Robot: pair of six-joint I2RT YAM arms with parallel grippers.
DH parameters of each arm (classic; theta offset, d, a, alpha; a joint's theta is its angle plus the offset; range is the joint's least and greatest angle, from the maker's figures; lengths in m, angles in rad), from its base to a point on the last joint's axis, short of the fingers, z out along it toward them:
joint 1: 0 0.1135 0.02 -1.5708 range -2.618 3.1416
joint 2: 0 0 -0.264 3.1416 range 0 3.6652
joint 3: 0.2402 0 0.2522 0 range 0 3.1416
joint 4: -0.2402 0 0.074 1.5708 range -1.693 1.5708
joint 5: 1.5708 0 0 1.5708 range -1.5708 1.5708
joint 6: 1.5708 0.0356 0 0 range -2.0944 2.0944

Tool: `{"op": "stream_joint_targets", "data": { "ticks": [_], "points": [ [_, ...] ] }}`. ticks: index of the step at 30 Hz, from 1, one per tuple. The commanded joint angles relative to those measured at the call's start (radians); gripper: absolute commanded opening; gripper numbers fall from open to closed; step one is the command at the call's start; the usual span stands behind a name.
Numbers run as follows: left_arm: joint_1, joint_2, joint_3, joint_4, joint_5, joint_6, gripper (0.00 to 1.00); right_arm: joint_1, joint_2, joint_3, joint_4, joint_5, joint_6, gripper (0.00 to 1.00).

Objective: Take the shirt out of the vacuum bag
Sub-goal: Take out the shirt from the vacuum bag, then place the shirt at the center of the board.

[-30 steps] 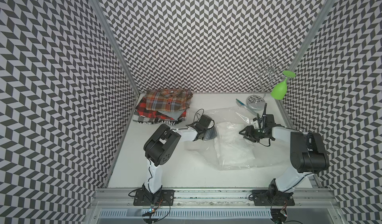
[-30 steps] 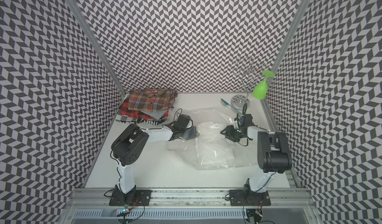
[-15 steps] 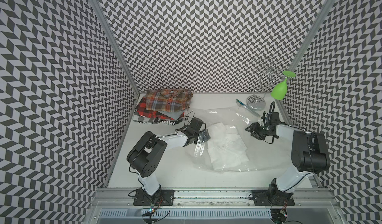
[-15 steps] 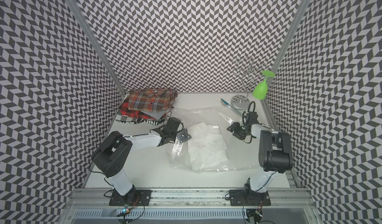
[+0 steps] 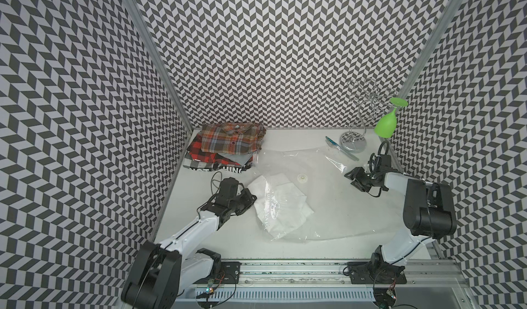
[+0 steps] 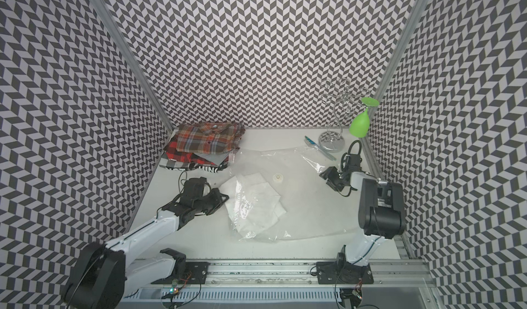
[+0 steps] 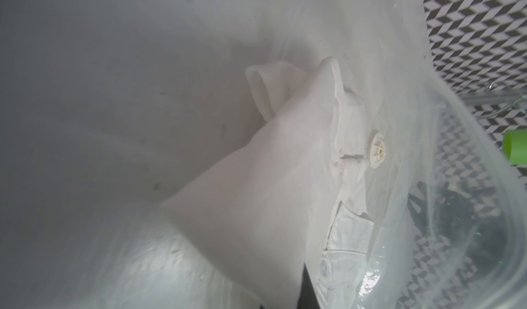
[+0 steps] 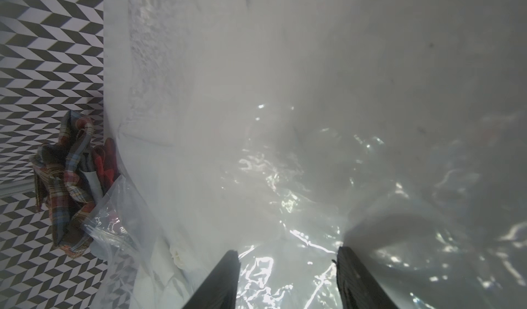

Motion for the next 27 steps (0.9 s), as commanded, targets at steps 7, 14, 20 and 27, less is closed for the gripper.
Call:
{"op": "stream_joint_targets", "data": {
  "ticks": [7, 14, 20, 27],
  "points": [
    [0.406, -0.409, -0.128, -0.300, 0.035, -0.173, 0.00, -0.018, 0.094, 0.028, 0.034, 0.013, 0.049, 0.57],
    [0.713, -0.389, -0.034, -0.408, 0.043, -0.064, 0.00, -0.018, 0.162, 0.060, 0.083, -0.036, 0.086, 0.56],
    [0.766, -0.367, 0.044, -0.549, -0.114, -0.004, 0.00, -0.019, 0.201, 0.097, 0.068, -0.054, 0.069, 0.56],
    [0.780, -0.301, 0.164, -0.624, -0.128, 0.045, 0.74, -0.019, 0.229, 0.122, 0.082, -0.090, 0.072, 0.57]
  ]
}}
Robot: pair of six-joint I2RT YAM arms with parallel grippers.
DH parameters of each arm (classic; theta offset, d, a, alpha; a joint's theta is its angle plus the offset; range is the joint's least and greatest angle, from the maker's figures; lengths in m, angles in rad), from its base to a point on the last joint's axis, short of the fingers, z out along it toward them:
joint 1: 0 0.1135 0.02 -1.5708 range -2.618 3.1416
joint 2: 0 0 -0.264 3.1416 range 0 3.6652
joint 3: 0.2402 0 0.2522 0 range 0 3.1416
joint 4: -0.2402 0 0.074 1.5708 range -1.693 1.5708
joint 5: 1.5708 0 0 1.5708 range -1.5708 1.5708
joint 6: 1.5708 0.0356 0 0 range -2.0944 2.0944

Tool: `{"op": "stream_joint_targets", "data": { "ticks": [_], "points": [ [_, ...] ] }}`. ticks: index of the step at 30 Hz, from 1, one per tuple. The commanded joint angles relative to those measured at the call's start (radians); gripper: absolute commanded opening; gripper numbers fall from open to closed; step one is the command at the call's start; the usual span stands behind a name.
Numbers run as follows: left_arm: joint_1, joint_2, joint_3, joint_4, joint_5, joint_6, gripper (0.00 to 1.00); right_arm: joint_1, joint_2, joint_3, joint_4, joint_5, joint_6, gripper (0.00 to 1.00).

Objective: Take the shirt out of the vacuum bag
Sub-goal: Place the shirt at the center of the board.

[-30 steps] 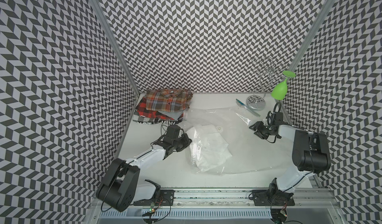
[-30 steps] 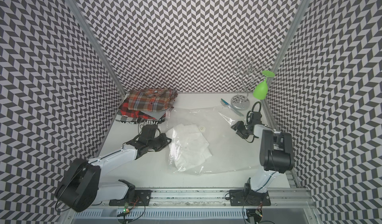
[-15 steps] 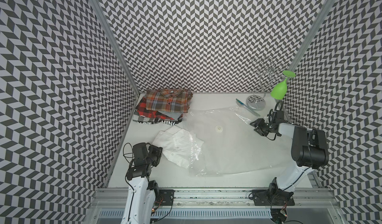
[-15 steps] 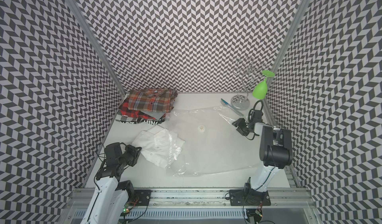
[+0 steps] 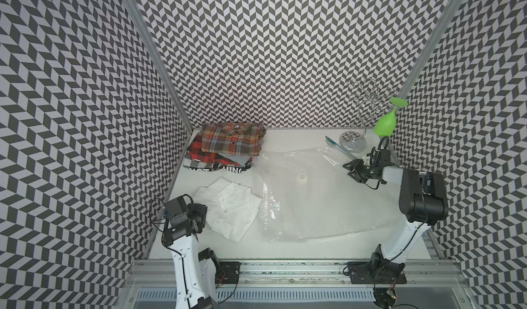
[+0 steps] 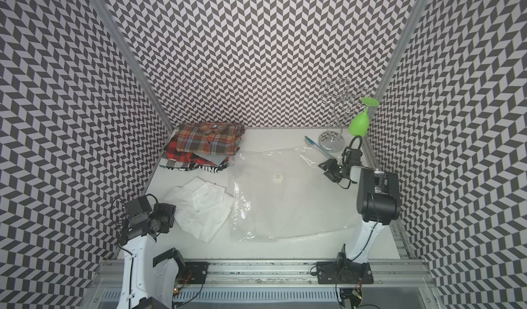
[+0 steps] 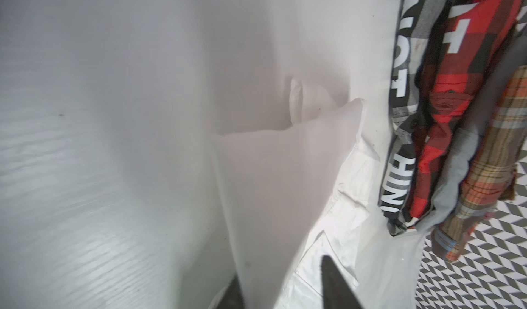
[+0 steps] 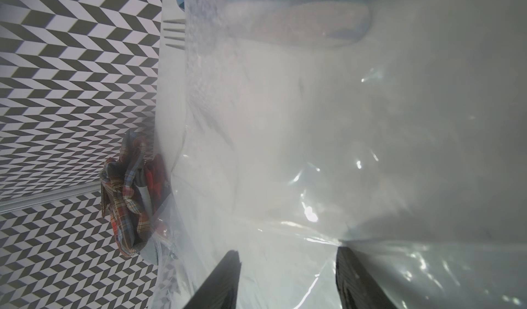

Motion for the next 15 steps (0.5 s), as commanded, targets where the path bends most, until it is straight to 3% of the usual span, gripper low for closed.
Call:
{"op": "stream_joint_targets", "data": {
  "ticks": [1, 2, 7, 12, 15],
  "points": [
    [0.004, 0.029, 0.143, -0.073, -0.066, 0.080, 0.81, -0.005, 0.062, -0.012, -0.042, 0.038, 0.007, 0.57],
    [0.001, 0.043, 0.192, -0.089, -0.087, 0.097, 0.94, -0.005, 0.060, -0.011, -0.038, 0.037, 0.009, 0.57],
    [-0.087, 0.188, 0.472, -0.119, -0.176, 0.195, 0.99, -0.005, 0.057, 0.000, -0.046, 0.031, 0.007, 0.57],
    [-0.388, 0.393, 0.682, -0.145, -0.224, 0.326, 0.99, -0.004, 0.040, 0.021, -0.067, 0.030, -0.008, 0.60],
    [-0.528, 0.457, 0.719, -0.185, -0.191, 0.407, 0.99, -0.004, 0.023, 0.044, -0.098, 0.033, -0.029, 0.60]
  ]
}}
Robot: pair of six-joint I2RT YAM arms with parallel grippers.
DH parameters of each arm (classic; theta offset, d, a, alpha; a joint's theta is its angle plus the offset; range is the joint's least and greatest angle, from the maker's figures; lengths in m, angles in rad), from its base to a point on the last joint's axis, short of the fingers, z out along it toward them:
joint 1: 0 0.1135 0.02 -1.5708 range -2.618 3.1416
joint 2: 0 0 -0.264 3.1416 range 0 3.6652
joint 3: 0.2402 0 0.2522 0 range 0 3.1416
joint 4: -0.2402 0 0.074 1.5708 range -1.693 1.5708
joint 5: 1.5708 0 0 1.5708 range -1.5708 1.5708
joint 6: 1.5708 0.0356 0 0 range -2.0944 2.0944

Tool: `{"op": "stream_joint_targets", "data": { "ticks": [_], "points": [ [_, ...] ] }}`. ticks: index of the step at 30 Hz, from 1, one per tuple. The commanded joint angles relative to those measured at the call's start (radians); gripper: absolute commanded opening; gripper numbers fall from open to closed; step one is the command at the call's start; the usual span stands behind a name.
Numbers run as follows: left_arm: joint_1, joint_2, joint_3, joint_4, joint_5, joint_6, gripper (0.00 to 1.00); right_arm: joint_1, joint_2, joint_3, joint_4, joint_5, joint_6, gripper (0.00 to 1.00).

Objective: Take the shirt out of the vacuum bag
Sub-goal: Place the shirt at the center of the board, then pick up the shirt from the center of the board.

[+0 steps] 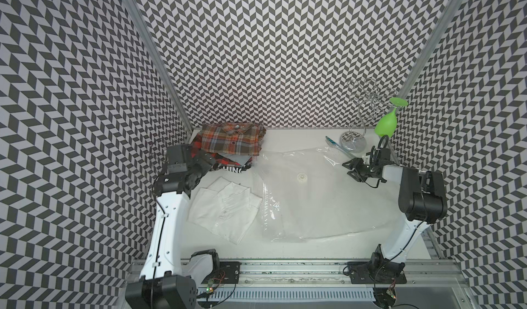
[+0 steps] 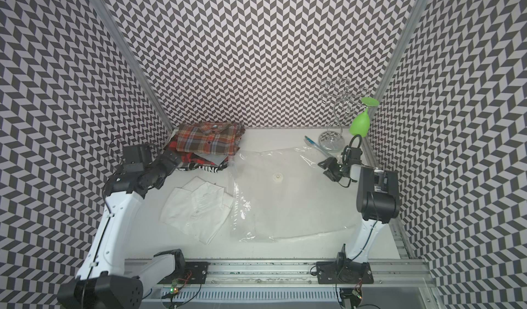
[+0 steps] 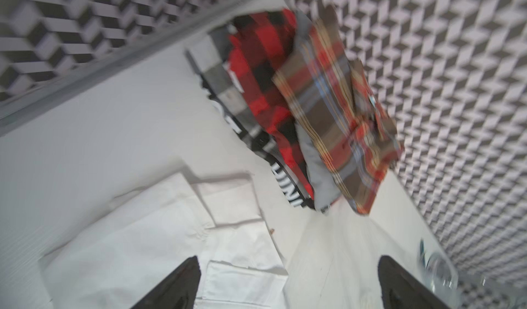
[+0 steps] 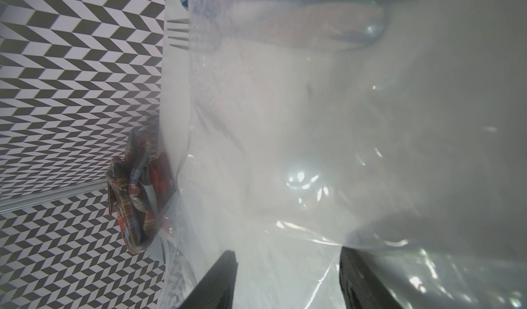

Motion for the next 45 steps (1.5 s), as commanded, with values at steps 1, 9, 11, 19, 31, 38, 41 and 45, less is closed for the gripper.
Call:
{"op": "stream_joint_targets", "data": {
  "ticks": [1, 9, 11, 19, 31, 38, 41, 45],
  "points": [
    [-0.120, 0.040, 0.024, -0.113, 0.021, 0.147, 0.98, -0.004, 0.006, 0.015, -0.066, 0.047, -0.020, 0.61],
    [-0.449, 0.026, -0.120, -0.217, 0.078, 0.152, 0.96, 0.015, -0.041, 0.050, -0.138, 0.033, -0.082, 0.62],
    [-0.523, 0.031, -0.154, -0.215, 0.055, 0.131, 0.96, 0.023, -0.056, 0.058, -0.166, 0.039, -0.111, 0.62],
    [-0.589, 0.104, -0.221, -0.211, -0.031, 0.108, 0.90, 0.056, -0.161, 0.098, -0.286, 0.138, -0.204, 0.63],
    [-0.608, 0.163, -0.327, -0.092, -0.012, 0.147, 0.87, 0.235, -0.395, 0.152, -0.420, 0.176, -0.322, 0.63],
    [-0.609, 0.256, -0.326, -0.035, -0.114, 0.150, 0.91, 0.363, -0.527, 0.067, -0.396, 0.156, -0.287, 0.64],
    [-0.618, 0.309, -0.300, -0.032, -0.166, 0.157, 0.91, 0.381, -0.549, 0.033, -0.376, 0.155, -0.272, 0.64],
    [-0.640, 0.373, -0.285, -0.030, -0.185, 0.155, 0.89, 0.386, -0.550, 0.023, -0.378, 0.155, -0.272, 0.64]
  ]
}}
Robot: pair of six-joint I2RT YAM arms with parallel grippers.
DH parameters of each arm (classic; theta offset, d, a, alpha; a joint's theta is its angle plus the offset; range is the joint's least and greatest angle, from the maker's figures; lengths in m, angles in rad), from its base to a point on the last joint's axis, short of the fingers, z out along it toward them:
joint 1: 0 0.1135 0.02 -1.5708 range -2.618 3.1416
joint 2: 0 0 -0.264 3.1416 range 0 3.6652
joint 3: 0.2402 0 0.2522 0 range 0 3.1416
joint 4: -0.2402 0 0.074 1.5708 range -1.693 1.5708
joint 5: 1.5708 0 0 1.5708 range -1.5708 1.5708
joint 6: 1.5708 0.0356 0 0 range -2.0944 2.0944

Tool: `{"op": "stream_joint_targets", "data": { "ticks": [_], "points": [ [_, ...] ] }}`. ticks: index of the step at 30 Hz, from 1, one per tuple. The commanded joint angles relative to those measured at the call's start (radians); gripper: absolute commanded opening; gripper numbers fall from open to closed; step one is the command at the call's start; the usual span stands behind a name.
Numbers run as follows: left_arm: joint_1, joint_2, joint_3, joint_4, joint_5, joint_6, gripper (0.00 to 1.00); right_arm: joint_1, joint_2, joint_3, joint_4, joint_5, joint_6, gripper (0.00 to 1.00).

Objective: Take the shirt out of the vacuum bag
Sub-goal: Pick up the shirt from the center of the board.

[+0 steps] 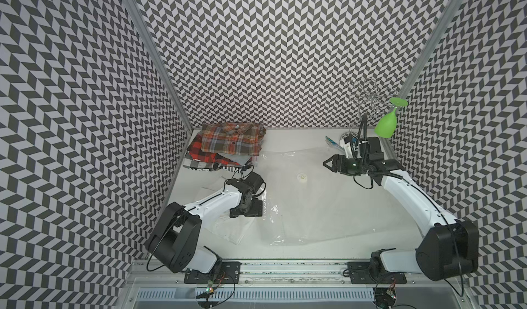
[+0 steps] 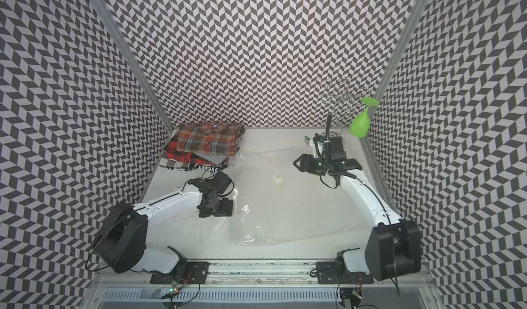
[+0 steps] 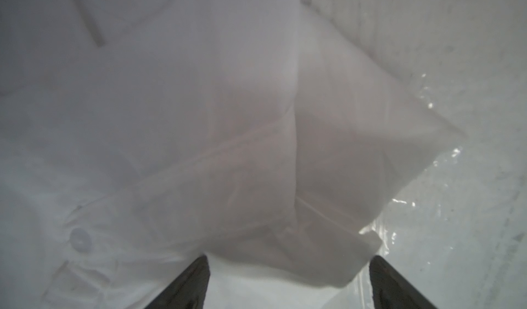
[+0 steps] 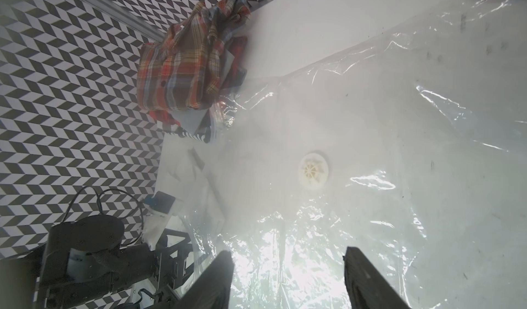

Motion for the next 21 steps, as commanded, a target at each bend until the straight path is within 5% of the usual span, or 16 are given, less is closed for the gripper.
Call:
{"op": "stream_joint_targets", "data": {
  "ticks": [1, 6, 10, 14, 21],
  "points": [
    [-0.028, 0.044, 0.029, 0.020, -0.054, 0.009, 0.89, 0.006, -0.013, -0.013, 0.034, 0.001, 0.010, 0.64],
    [-0.060, 0.128, 0.034, 0.030, -0.076, -0.001, 0.81, 0.017, -0.002, -0.017, 0.059, -0.032, 0.020, 0.64],
    [-0.063, 0.174, 0.033, 0.037, -0.058, 0.007, 0.64, 0.031, -0.008, -0.017, 0.073, -0.059, 0.007, 0.64],
    [-0.060, 0.153, 0.051, 0.035, 0.008, 0.026, 0.41, 0.031, -0.015, -0.010, 0.065, -0.064, -0.017, 0.64],
    [-0.028, 0.064, 0.113, -0.040, 0.047, 0.064, 0.25, 0.033, -0.003, -0.015, 0.091, -0.135, -0.035, 0.64]
  ]
}}
